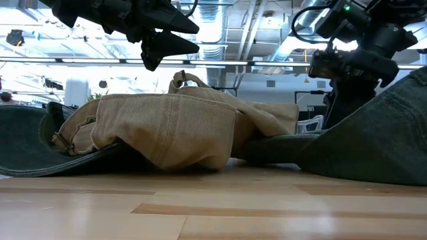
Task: Pick & Place hat
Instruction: Put the right black cap into the right transparent bin
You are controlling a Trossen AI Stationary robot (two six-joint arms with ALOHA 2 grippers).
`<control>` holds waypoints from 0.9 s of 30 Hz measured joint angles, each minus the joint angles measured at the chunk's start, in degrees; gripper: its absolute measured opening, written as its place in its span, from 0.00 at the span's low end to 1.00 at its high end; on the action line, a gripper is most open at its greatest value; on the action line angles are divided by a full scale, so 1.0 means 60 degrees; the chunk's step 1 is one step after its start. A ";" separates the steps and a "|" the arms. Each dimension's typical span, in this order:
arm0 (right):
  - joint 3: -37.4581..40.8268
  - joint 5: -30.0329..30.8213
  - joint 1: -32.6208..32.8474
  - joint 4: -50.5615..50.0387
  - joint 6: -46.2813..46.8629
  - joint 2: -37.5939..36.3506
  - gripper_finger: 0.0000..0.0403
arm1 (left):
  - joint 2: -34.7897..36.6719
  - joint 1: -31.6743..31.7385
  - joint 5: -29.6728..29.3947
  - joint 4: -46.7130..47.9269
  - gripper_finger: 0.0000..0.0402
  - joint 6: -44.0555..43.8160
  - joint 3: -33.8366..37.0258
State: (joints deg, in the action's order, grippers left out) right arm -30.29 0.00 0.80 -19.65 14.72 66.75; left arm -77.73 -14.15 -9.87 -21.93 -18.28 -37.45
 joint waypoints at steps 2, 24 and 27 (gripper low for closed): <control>-0.0114 0.0270 -0.0135 -0.0027 -0.0151 -0.0002 0.37 | 0.0000 0.0002 0.0001 -0.0001 0.44 0.0000 0.0000; -0.3937 0.0239 0.3596 -0.2129 -0.2096 -0.0020 0.37 | 0.0000 0.0004 0.0004 -0.0026 0.44 0.0000 0.0000; -0.3956 0.0239 0.4581 -0.2421 -0.0940 -0.0020 0.37 | 0.0000 0.0000 0.0004 -0.0025 0.44 0.0000 0.0000</control>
State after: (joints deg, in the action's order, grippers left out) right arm -54.02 1.43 28.28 -34.18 9.08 66.63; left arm -77.73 -14.15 -9.85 -22.09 -18.28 -37.45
